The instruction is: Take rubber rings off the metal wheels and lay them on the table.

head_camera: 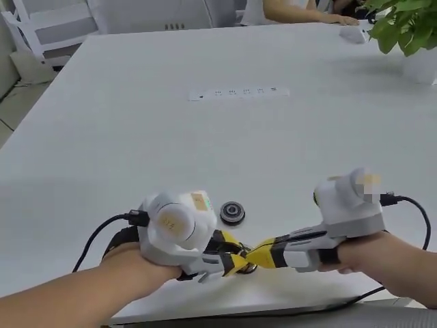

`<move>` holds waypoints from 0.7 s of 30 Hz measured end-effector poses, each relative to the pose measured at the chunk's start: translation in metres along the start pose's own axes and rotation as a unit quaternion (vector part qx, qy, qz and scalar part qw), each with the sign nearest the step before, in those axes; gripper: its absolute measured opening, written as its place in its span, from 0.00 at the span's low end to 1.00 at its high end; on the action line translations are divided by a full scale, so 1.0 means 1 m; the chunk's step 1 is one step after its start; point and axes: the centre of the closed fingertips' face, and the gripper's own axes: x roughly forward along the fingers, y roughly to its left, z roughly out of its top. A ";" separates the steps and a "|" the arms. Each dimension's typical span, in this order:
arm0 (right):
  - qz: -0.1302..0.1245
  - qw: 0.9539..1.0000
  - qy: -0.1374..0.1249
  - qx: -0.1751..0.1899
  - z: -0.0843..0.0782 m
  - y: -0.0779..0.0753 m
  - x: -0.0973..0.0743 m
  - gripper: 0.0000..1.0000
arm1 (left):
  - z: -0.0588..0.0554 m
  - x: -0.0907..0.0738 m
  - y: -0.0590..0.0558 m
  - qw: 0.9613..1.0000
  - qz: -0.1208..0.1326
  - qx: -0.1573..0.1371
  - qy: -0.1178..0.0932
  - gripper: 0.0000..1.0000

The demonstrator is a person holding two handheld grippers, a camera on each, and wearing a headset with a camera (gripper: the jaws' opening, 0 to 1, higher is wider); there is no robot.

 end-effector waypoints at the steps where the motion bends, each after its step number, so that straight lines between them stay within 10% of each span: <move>1: -0.002 1.000 -0.002 0.000 0.001 0.000 -0.001 0.00 | 0.000 0.000 0.000 1.000 0.000 0.000 0.000 0.12; 21: -0.018 1.000 -0.020 0.005 0.010 -0.009 -0.005 0.00 | 0.010 -0.006 0.002 1.000 -0.009 -0.020 -0.020 0.18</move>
